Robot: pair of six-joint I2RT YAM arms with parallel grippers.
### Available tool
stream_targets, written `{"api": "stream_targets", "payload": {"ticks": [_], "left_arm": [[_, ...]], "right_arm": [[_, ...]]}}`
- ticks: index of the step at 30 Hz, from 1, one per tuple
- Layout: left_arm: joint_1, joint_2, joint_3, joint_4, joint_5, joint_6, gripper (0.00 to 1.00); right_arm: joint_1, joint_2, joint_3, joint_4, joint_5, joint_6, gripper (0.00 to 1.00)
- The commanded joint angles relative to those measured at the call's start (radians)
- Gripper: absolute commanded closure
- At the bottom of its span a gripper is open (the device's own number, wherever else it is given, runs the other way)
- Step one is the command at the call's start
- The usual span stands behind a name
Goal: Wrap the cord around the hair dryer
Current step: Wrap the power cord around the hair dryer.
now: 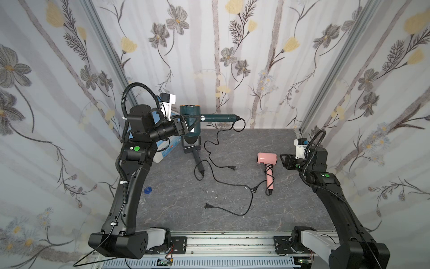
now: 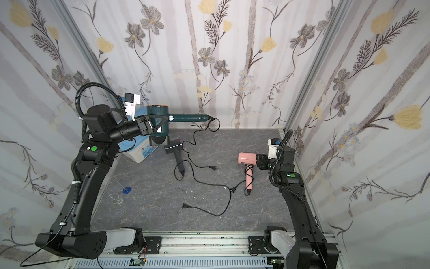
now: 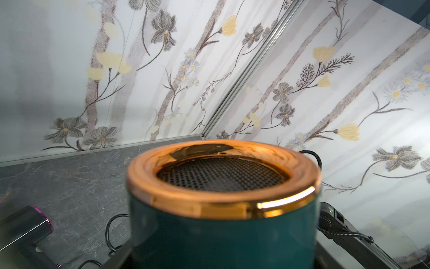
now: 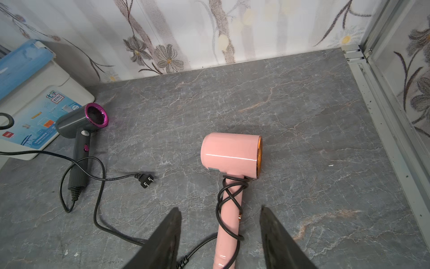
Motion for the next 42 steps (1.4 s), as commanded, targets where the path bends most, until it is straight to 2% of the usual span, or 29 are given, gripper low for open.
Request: {"api": "stream_targets", "payload": {"ticks": [1, 6, 10, 15, 17, 21, 22, 23, 24, 25, 26, 30, 34, 38, 42], "left_arm": [[-0.001, -0.002, -0.002, 0.141, 0.039, -0.045, 1.0], [-0.01, -0.003, 0.026, 0.18, 0.068, -0.083, 1.0], [-0.03, 0.002, 0.062, 0.189, 0.083, -0.103, 1.0], [-0.062, 0.0, 0.06, 0.233, 0.091, -0.147, 1.0], [-0.079, 0.0, 0.05, 0.26, 0.089, -0.171, 1.0], [-0.106, -0.004, 0.032, 0.285, 0.087, -0.196, 1.0], [-0.11, -0.006, 0.023, 0.295, 0.086, -0.205, 1.0], [-0.114, -0.008, 0.014, 0.302, 0.085, -0.211, 1.0], [-0.113, -0.011, 0.007, 0.305, 0.08, -0.211, 1.0], [-0.113, -0.016, -0.001, 0.298, 0.067, -0.201, 1.0], [-0.111, -0.02, -0.002, 0.278, 0.055, -0.184, 1.0], [-0.086, -0.017, 0.012, 0.206, 0.005, -0.117, 1.0], [-0.004, 0.006, 0.032, 0.175, -0.064, -0.086, 1.0], [0.1, 0.034, 0.049, 0.218, -0.096, -0.11, 1.0], [0.165, 0.065, 0.08, 0.251, -0.099, -0.141, 1.0]], "right_arm": [[0.034, -0.019, -0.016, 0.103, -0.103, -0.02, 0.36], [0.17, -0.014, -0.026, 0.254, -0.12, -0.05, 0.33], [0.234, 0.042, -0.048, 0.488, -0.163, 0.005, 0.27], [0.315, 0.175, -0.026, 0.798, -0.154, 0.074, 0.2], [0.341, 0.229, 0.013, 0.874, -0.097, 0.075, 0.17], [0.36, 0.326, 0.119, 0.873, 0.063, 0.077, 0.17], [0.361, 0.34, 0.13, 0.889, 0.079, 0.071, 0.2], [0.362, 0.352, 0.138, 0.894, 0.104, 0.067, 0.32], [0.363, 0.359, 0.142, 0.889, 0.122, 0.063, 0.51], [0.361, 0.359, 0.145, 0.867, 0.158, 0.062, 0.83], [0.361, 0.354, 0.144, 0.835, 0.192, 0.061, 1.0], [0.361, 0.277, 0.059, 0.745, 0.196, 0.013, 1.0], [0.343, 0.137, -0.028, 0.515, 0.258, -0.029, 1.0], [0.213, -0.021, -0.111, 0.325, 0.281, -0.014, 1.0], [0.062, -0.125, -0.168, 0.223, 0.28, -0.007, 1.0]]}}
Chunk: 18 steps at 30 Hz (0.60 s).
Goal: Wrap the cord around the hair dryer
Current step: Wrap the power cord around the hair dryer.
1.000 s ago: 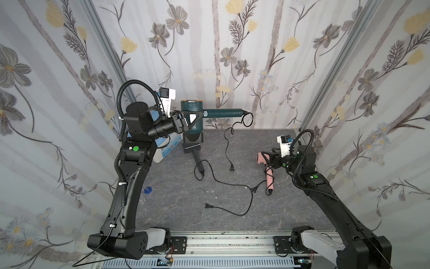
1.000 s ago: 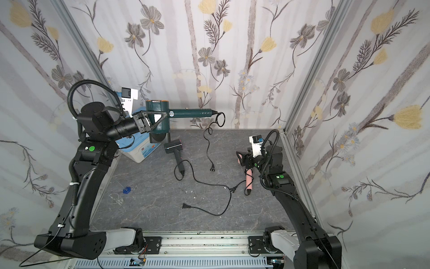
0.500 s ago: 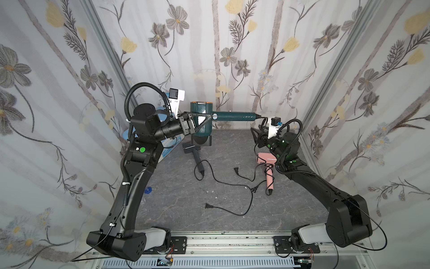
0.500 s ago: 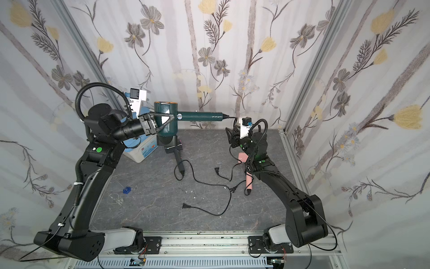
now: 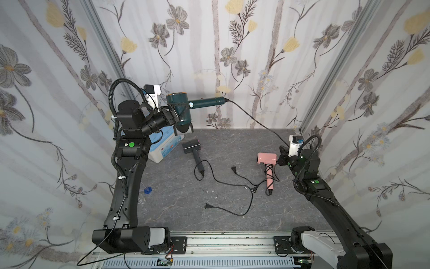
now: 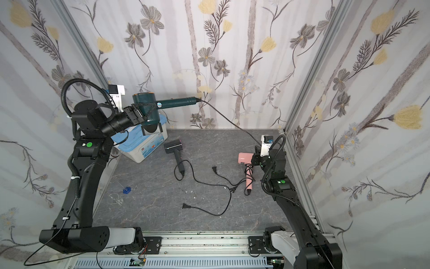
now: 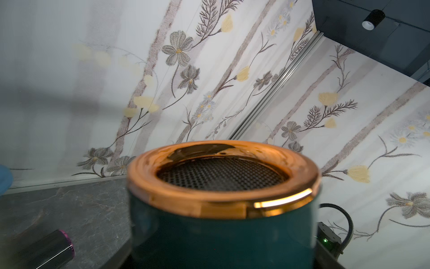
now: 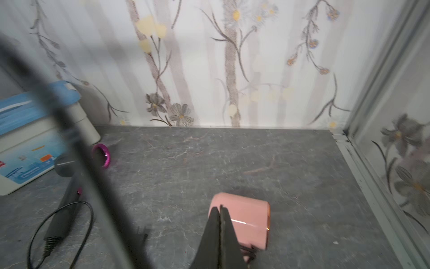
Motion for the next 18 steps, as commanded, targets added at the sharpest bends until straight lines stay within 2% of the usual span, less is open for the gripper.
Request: {"api": "stream_targets", "payload": {"ticks": [1, 3, 5, 7, 8, 12, 18], "left_arm": [[0.036, 0.015, 0.034, 0.124, -0.092, -0.019, 1.0], [0.039, 0.027, 0.037, 0.154, -0.064, -0.053, 1.0], [0.027, 0.032, 0.016, 0.208, -0.027, -0.104, 1.0], [-0.001, 0.026, -0.008, 0.194, -0.026, -0.083, 1.0], [-0.019, 0.022, -0.017, 0.173, -0.024, -0.057, 1.0], [-0.075, 0.051, -0.058, 0.184, 0.01, -0.036, 1.0], [-0.138, 0.124, -0.093, 0.187, 0.022, 0.025, 1.0]], "right_arm": [[-0.087, -0.042, -0.014, -0.156, 0.041, 0.007, 1.0], [-0.107, -0.032, 0.01, -0.186, 0.002, -0.006, 1.0], [-0.104, -0.011, 0.044, -0.187, -0.103, -0.033, 1.0], [-0.078, -0.005, 0.068, -0.182, -0.217, -0.059, 1.0], [-0.04, -0.005, 0.089, -0.194, -0.235, -0.079, 1.0], [0.189, 0.026, 0.24, -0.342, -0.117, -0.207, 1.0], [0.447, 0.129, 0.489, -0.645, 0.002, -0.376, 1.0]]}}
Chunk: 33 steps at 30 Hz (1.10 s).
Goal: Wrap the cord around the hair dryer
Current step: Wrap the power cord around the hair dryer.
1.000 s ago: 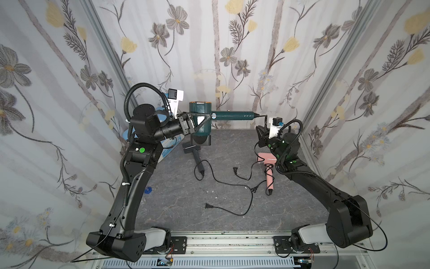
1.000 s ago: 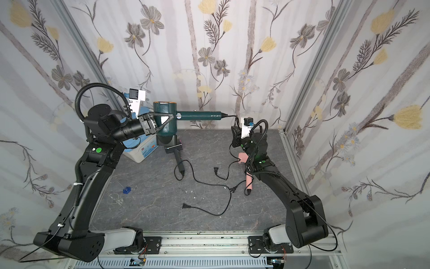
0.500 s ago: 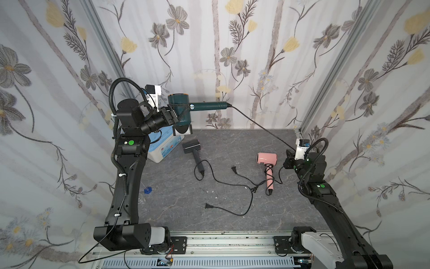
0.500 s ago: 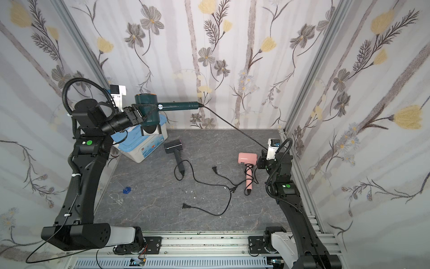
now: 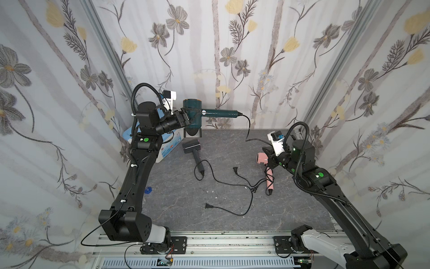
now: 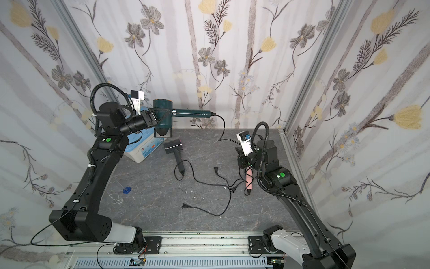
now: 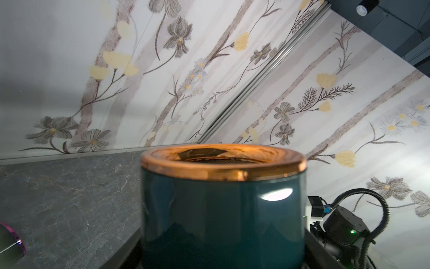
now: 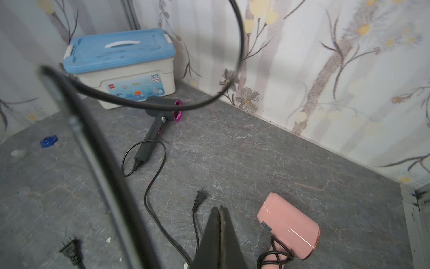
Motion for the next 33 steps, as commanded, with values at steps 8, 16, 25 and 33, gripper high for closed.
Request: {"api": "stream_targets", "payload": {"ticks": [8, 16, 25, 33], "left_arm": [[-0.131, 0.132, 0.021, -0.105, 0.115, 0.278, 1.0], [-0.209, 0.093, -0.013, -0.296, 0.293, 0.497, 1.0], [-0.27, 0.031, -0.126, -0.074, 0.51, 0.411, 1.0], [-0.267, 0.127, -0.115, 0.516, 0.449, -0.08, 1.0]], "right_arm": [[0.243, 0.202, 0.34, -0.417, 0.404, -0.22, 1.0], [0.164, 0.362, 0.586, -0.449, 0.509, -0.362, 1.0], [-0.033, 0.543, 0.723, -0.382, 0.152, -0.408, 1.0], [-0.117, 0.642, 0.581, -0.238, -0.294, -0.264, 1.0]]}}
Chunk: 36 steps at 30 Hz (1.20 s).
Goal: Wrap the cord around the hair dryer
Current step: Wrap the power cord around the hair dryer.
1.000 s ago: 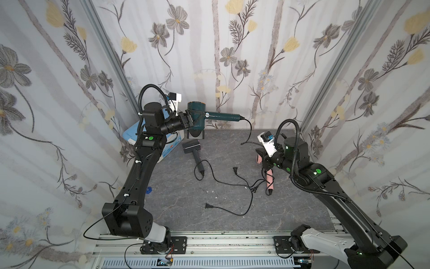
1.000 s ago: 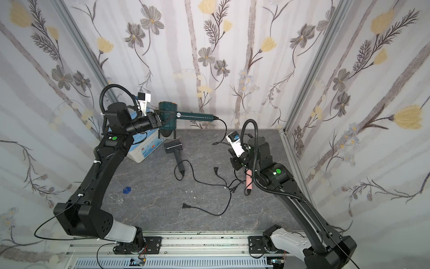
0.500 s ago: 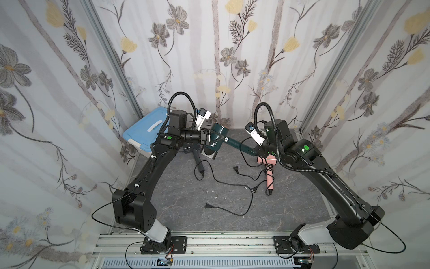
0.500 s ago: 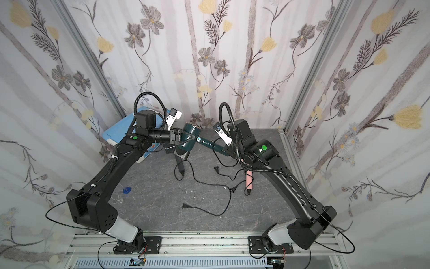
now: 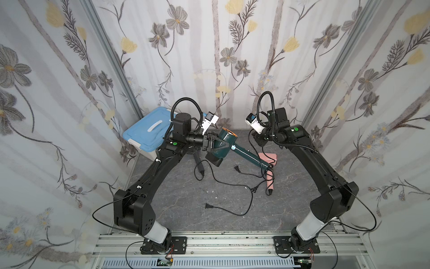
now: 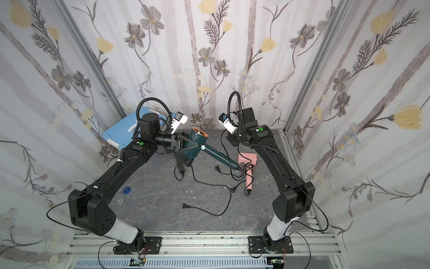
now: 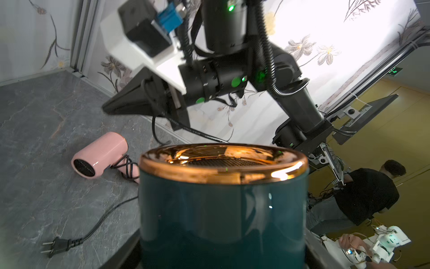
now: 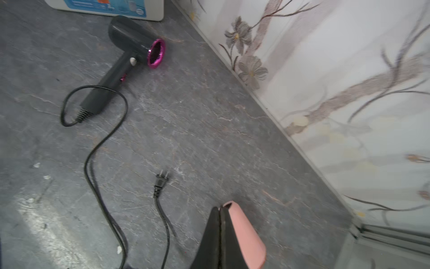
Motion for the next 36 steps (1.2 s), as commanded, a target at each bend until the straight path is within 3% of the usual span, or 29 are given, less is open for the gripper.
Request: {"api": "stream_targets", "payload": {"ticks": [1, 7, 18, 23, 27, 32, 36], "left_arm": [[0.004, 0.036, 0.015, 0.383, -0.019, -0.286, 1.0], [0.027, 0.12, 0.071, 0.679, -0.168, -0.591, 1.0], [0.102, 0.149, 0.035, 0.871, -0.37, -0.77, 1.0], [0.103, 0.121, -0.024, 0.818, -0.458, -0.726, 1.0], [0.1, 0.112, -0.072, 0.787, -0.529, -0.688, 1.0], [0.1, 0.052, -0.102, 0.536, -0.57, -0.457, 1.0], [0.076, 0.019, -0.045, 0.246, -0.546, -0.208, 1.0]], "right_arm": [[-0.021, 0.012, -0.064, 0.135, -0.251, 0.093, 1.0], [-0.059, -0.06, -0.281, 0.368, -0.427, 0.281, 1.0], [-0.064, -0.215, -0.582, 0.637, -0.487, 0.598, 1.0], [0.004, -0.307, -0.659, 0.662, -0.418, 0.659, 1.0], [0.091, -0.37, -0.699, 0.597, -0.244, 0.682, 1.0], [0.139, -0.466, -0.673, 0.383, 0.002, 0.663, 1.0], [0.154, -0.469, -0.524, 0.145, 0.124, 0.532, 1.0]]}}
